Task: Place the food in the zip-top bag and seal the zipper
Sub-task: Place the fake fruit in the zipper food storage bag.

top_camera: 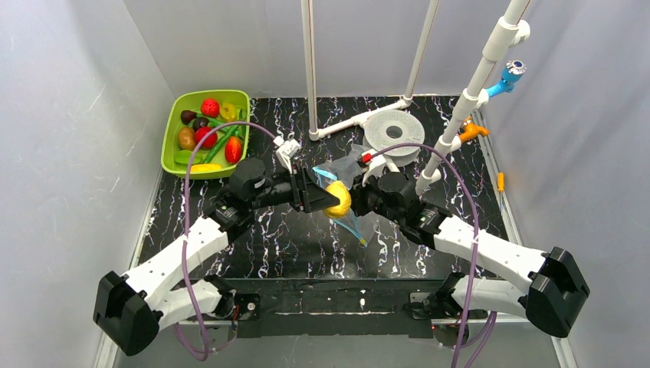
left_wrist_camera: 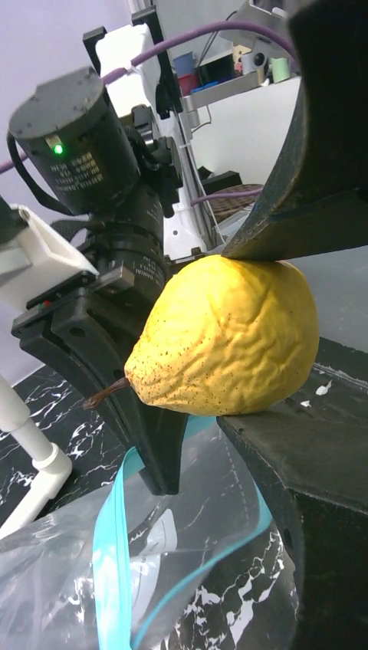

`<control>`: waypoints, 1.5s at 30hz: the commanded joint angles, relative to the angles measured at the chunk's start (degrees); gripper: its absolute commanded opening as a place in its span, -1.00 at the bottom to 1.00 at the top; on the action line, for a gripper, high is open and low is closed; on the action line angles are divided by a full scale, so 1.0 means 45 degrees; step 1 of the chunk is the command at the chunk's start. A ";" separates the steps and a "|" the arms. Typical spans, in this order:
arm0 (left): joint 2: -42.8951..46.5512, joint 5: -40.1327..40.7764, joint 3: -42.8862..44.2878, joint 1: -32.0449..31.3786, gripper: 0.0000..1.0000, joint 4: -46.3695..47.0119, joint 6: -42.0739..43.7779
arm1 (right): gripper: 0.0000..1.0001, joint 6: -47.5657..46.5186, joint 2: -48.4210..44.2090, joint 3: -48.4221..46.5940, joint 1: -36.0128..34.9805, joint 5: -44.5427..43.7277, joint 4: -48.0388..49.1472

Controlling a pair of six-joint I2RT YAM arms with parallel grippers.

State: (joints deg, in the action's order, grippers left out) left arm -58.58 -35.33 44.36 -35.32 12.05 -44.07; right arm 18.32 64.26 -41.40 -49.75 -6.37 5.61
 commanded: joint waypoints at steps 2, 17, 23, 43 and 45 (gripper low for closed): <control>-0.0630 0.0893 -0.0481 -0.0551 -0.64 0.1125 -0.0033 | -0.97 0.0341 -0.0690 0.0300 0.0167 0.0987 0.1127; -0.1080 0.3644 -0.1404 -0.0557 -0.52 0.0304 -0.0318 | -0.97 0.0458 -0.1084 0.0623 0.0294 0.2051 0.1514; -0.1524 0.4021 -0.1010 -0.0596 0.04 0.0729 -0.0276 | -0.97 0.0345 -0.1022 0.0666 0.0294 0.2192 0.1600; 0.0567 0.5853 -0.0013 -0.0611 0.96 -0.2545 0.1178 | -0.97 0.0345 -0.0813 0.0755 0.0294 0.1926 0.1758; 0.0926 0.6038 0.0078 -0.0562 0.97 -0.3160 0.1216 | -0.97 0.0341 -0.0753 0.0758 0.0289 0.1890 0.1761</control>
State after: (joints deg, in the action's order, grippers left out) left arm -58.48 -12.61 41.72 -37.91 4.33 -40.72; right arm 19.62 60.48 -38.39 -48.14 2.79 10.30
